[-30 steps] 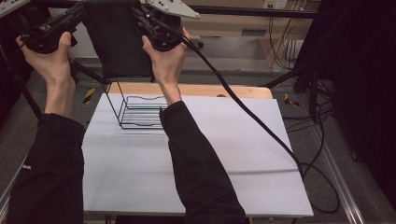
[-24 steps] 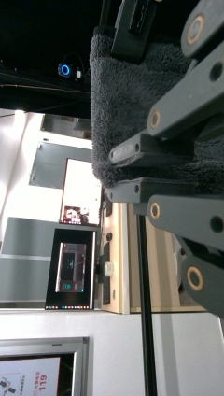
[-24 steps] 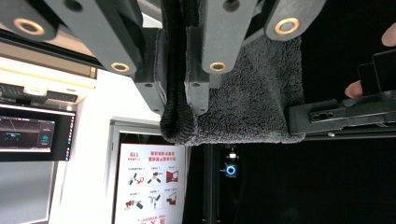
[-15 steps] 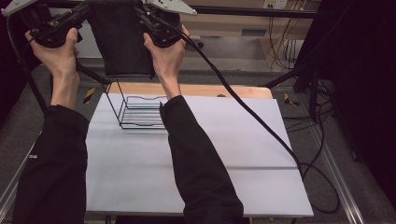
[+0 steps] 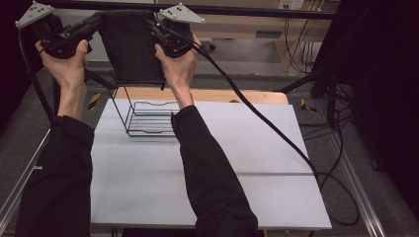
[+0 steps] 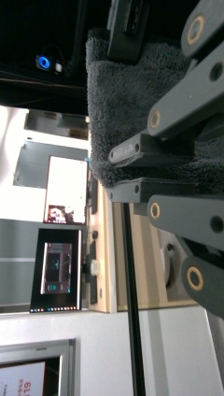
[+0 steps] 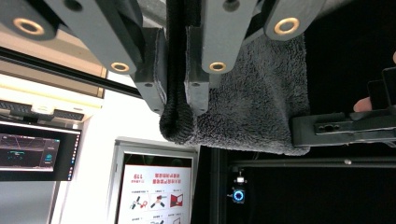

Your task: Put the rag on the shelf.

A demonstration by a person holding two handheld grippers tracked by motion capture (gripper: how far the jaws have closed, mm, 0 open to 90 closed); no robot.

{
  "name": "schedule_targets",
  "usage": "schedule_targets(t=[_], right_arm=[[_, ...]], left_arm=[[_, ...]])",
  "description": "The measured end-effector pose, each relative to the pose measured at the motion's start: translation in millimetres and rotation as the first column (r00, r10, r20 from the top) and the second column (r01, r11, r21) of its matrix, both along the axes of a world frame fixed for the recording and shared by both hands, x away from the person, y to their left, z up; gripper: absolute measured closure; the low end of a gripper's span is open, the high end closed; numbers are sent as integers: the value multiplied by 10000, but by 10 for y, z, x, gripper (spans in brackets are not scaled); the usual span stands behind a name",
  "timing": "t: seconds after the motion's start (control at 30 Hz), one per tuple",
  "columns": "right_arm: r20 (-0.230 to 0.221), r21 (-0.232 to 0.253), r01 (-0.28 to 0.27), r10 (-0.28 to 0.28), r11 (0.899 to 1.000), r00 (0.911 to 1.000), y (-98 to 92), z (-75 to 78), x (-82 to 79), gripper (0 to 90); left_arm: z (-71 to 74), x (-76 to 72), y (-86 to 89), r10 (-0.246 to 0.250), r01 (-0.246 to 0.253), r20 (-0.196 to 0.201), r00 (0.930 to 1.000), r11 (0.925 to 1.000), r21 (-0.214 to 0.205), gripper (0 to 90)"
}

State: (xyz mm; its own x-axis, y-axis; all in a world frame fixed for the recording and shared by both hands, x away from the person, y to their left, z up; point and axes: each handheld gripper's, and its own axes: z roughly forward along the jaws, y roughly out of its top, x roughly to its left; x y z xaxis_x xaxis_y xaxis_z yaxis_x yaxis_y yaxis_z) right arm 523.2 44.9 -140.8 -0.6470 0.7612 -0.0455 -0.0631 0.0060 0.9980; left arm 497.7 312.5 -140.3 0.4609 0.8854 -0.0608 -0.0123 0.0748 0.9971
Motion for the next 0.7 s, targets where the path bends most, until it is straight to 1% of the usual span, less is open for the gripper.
schedule_targets(t=[0.1, 0.17, 0.27, 0.33, 0.57, 0.6, 0.63, 0.7], right_arm=[[56, -110, -1, 2, 9999, 10000, 21, -18, -32, 816], [140, -228, -28, 31, 9997, 9999, 26, -36, -46, 816], [-58, 25, -152, 152, 9999, 9999, 14, -90, -49, 816], [-174, 78, -211, 212, 9997, 9996, -5, -136, -45, 816], [-352, -70, -330, 327, 9994, 9988, -44, -270, -60, 816], [-320, -57, -376, 374, 9993, 9988, -50, -291, -69, 816], [-393, -47, -414, 412, 9991, 9984, -53, -310, -80, 816], [-380, -184, -436, 428, 9989, 9984, -62, -351, -87, 816]], left_arm=[[-52, -18, 33, -99, 99, -12, 9999, 9999, -132, 826], [-82, -38, 52, -159, 159, 13, 9999, 9998, -133, 826], [-116, -68, 64, -284, 284, 29, 9996, 9996, -47, 826], [-143, -90, 60, -345, 345, 18, 9994, 9994, 88, 826], [-308, -142, 76, -648, 648, -70, 9979, 9979, 1, 826], [-333, -152, 81, -682, 682, -102, 9976, 9977, 17, 826], [-356, -163, 84, -713, 714, -118, 9974, 9974, 30, 826], [-394, -184, 86, -726, 728, -150, 9972, 9973, 91, 826]])
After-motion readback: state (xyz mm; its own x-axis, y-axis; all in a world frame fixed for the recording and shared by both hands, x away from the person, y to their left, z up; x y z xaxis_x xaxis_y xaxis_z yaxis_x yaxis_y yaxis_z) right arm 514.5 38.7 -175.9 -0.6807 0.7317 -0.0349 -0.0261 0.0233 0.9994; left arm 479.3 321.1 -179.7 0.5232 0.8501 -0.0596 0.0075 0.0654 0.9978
